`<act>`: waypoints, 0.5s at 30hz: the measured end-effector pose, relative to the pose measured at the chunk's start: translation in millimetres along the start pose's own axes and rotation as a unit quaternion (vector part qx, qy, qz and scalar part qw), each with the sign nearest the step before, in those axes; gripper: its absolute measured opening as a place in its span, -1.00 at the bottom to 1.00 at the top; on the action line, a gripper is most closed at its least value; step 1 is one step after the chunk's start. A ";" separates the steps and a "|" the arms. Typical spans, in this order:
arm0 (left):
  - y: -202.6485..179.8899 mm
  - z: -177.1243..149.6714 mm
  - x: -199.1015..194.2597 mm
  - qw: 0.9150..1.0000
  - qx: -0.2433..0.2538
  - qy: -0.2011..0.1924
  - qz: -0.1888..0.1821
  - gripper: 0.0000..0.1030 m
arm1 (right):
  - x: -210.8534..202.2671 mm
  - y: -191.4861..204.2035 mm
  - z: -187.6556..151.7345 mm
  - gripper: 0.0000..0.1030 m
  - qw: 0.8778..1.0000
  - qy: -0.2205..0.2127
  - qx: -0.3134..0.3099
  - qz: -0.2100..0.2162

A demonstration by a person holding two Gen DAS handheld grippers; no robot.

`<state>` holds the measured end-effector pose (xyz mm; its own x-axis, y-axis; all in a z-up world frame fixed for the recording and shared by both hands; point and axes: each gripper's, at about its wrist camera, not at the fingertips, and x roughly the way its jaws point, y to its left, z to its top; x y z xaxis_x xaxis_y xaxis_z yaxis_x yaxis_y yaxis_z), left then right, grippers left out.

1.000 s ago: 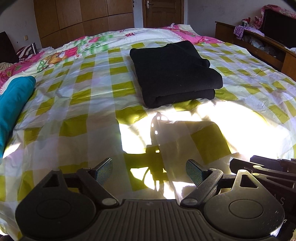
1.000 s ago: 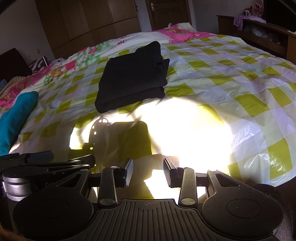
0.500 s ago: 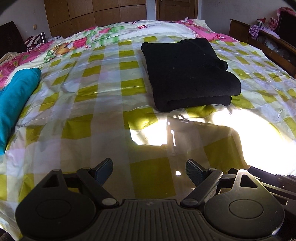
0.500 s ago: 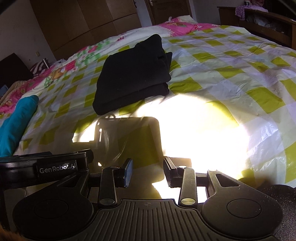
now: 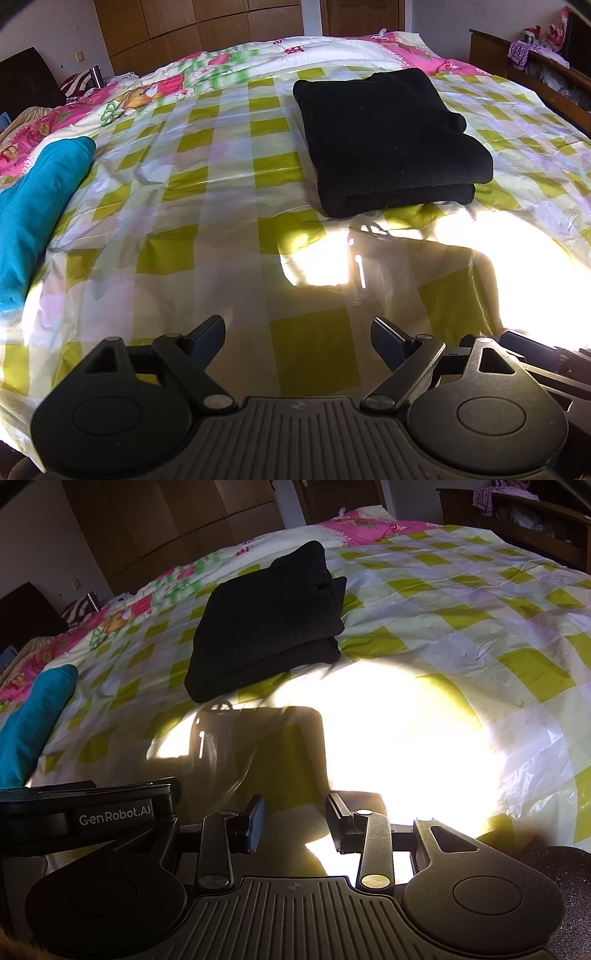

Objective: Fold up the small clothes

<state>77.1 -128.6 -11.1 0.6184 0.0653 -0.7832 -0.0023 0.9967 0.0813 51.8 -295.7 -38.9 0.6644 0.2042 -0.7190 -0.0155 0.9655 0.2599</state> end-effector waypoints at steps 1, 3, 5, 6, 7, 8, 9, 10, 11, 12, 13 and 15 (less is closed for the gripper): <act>0.0 0.0 0.0 1.000 0.001 0.000 0.001 0.88 | 0.2 -0.5 0.2 -0.29 1.000 0.000 -0.001 0.000; -0.4 -0.5 -0.3 1.000 0.001 0.000 0.002 0.88 | 0.7 -1.4 0.7 -0.29 1.000 0.000 -0.001 0.000; -0.6 -0.7 -0.4 1.000 0.000 0.000 0.002 0.88 | 0.7 -1.3 0.7 -0.29 1.000 0.000 -0.002 -0.001; -0.6 -0.7 -0.4 1.000 0.000 0.000 0.002 0.88 | 0.8 -0.7 0.2 -0.29 1.000 0.000 -0.002 -0.001; -0.7 -0.8 -0.4 1.000 0.000 0.000 0.002 0.88 | 1.2 -0.6 0.3 -0.29 1.000 0.000 -0.002 -0.002; -0.6 -1.2 -0.4 1.000 0.000 0.001 0.002 0.88 | 1.5 -0.7 0.4 -0.29 1.000 0.000 -0.003 -0.002; -0.6 -1.2 -0.4 1.000 0.000 0.001 0.002 0.88 | 2.1 -0.8 0.7 -0.29 1.000 0.001 -0.003 -0.002; -0.6 -1.2 -0.3 1.000 0.000 0.001 0.002 0.88 | 2.0 -0.7 0.8 -0.29 1.000 0.001 -0.003 -0.003; -0.4 -1.4 -0.1 1.000 -0.001 0.002 0.001 0.88 | 1.9 -0.5 0.8 -0.29 1.000 0.000 -0.003 -0.002; 0.1 -1.3 0.6 1.000 -0.003 0.002 0.000 0.88 | 1.9 -0.4 0.6 -0.29 1.000 0.000 -0.003 -0.003; 0.3 -1.2 0.6 1.000 -0.003 0.002 0.000 0.88 | 2.0 -0.4 0.7 -0.29 1.000 0.000 -0.003 -0.003; 0.5 -1.0 0.7 1.000 -0.003 0.002 0.000 0.88 | 1.7 -0.3 0.8 -0.29 1.000 -0.001 -0.004 -0.003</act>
<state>76.7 -128.0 -12.3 0.6155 0.0648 -0.7855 -0.0067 0.9970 0.0769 53.6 -295.7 -39.7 0.6661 0.1972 -0.7194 -0.0164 0.9681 0.2501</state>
